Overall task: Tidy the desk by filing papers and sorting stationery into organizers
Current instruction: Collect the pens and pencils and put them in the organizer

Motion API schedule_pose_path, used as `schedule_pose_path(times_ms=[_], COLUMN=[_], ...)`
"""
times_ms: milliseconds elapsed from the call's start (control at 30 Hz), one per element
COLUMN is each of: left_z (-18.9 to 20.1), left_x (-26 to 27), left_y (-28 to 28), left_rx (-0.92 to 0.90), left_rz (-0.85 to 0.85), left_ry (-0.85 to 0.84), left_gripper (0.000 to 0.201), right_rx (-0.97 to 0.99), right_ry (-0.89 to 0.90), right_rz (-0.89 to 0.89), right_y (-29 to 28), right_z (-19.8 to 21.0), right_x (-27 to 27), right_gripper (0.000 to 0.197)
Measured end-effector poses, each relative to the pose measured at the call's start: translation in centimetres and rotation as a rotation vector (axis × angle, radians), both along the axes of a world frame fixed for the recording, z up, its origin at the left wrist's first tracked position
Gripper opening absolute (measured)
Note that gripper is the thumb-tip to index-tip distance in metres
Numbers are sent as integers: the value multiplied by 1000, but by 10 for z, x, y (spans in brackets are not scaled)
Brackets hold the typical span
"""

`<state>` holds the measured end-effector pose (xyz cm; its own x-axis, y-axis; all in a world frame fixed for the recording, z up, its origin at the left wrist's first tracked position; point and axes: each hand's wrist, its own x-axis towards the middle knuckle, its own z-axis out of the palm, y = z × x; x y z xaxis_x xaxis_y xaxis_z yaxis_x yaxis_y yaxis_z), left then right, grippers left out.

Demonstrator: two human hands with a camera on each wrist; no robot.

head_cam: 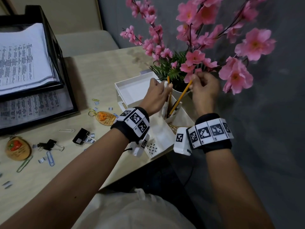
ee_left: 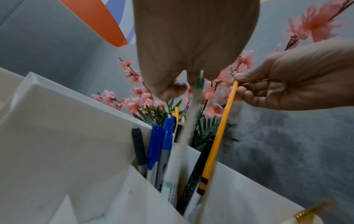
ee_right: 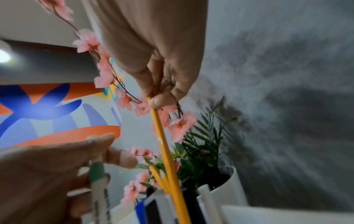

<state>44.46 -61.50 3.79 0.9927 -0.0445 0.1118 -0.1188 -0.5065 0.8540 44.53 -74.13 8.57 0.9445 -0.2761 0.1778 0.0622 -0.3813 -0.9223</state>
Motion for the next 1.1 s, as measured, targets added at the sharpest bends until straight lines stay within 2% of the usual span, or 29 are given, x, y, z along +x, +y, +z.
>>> schedule_pose_path(times_ms=[100, 167, 200, 400, 467, 533, 600, 667, 767, 833, 900, 1000, 1100], left_z=[1, -3, -6, -29, -33, -38, -41, -41, -32, -24, -17, -10, -11], left_x=[4, 5, 4, -2, -6, -10, -13, -15, -19, -29, -47, -84, -125], left_y=[-3, -4, -4, 1, 2, 4, 8, 13, 31, 49, 74, 126, 197], left_rx=[61, 33, 14, 306, 417, 535, 587, 604, 575, 506, 421, 222, 43], left_rz=[22, 106, 129, 107, 105, 108, 64, -37, -121, -87, -9, 168, 378], left_ry=[-80, -98, -95, -25, -62, -83, -50, 23, 102, 81, 71, 63, 111], left_gripper=[19, 7, 8, 26, 36, 52, 61, 66, 71, 73, 68, 50, 36], right_rx=[-155, -214, -219, -299, -348, -501, -652, -662, -645, -610, -555, -453, -330], right_ry=[-75, -117, -127, -189, -100, 43, 148, 180, 205, 185, 69, -129, -221], right_rz=[-3, 0, 1, -15, 28, 72, 96, 108, 96, 32, 19, 150, 355], right_y=[1, 4, 6, 16, 20, 22, 24, 26, 37, 51, 74, 132, 211], right_z=[-3, -6, -7, -16, -28, -42, -53, -57, -49, -37, -27, -16, -7], right_x=[3, 4, 4, 1, -2, -3, -7, -9, -14, -20, -27, -44, -69], right_gripper=[13, 12, 12, 9, 12, 22, 31, 34, 33, 32, 31, 31, 30])
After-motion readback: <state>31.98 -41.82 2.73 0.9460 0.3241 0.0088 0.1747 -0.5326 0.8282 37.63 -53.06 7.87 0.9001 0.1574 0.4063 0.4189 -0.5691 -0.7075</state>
